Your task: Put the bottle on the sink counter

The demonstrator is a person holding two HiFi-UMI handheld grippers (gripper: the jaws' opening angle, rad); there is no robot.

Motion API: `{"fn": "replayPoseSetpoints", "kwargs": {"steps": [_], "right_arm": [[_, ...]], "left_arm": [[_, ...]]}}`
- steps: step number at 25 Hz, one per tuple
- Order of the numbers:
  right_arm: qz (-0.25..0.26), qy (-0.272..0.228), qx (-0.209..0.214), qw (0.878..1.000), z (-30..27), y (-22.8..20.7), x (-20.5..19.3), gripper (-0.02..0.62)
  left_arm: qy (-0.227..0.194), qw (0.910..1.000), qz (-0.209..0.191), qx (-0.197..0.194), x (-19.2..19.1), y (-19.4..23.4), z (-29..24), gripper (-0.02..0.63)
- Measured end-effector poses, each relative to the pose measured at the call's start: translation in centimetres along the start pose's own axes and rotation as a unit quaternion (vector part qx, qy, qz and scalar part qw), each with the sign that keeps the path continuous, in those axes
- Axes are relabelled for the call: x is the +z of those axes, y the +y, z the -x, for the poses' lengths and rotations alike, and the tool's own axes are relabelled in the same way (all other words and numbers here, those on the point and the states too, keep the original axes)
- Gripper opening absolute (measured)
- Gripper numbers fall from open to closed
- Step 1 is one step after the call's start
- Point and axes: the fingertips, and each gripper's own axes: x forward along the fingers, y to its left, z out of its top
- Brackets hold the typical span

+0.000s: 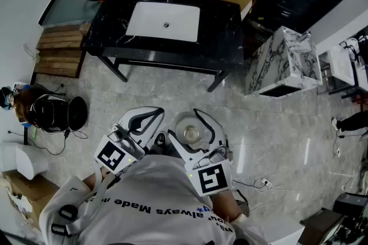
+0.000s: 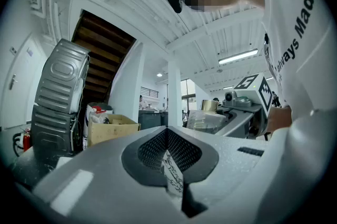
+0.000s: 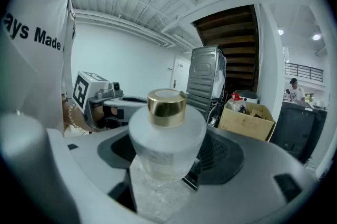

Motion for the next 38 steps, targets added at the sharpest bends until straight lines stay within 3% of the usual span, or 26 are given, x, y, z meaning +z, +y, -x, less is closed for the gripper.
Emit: {"fn": "replayPoseSetpoints", "kwargs": {"steps": [12,25,38], "right_arm": [[0.011,-0.014,0.011,1.0,1.2,3.2,1.9,0.333],[0.014,-0.012,-0.01,1.0,-1.9,4.7,3.1,0.333],[0.01,0.003,-0.026,1.0,-4.7,1.0,2.3,0.333]], "left_arm": [[-0.009,1.0,-0.001,-0.001,1.0,-1.1,2.5,0.003],[-0.004,0.9994,0.011,-0.032,0.4,1.0,4.6,0.003],[0.0,0.9991,0.012,-0.04,-0.2,4.3,1.5,0.003]]}}
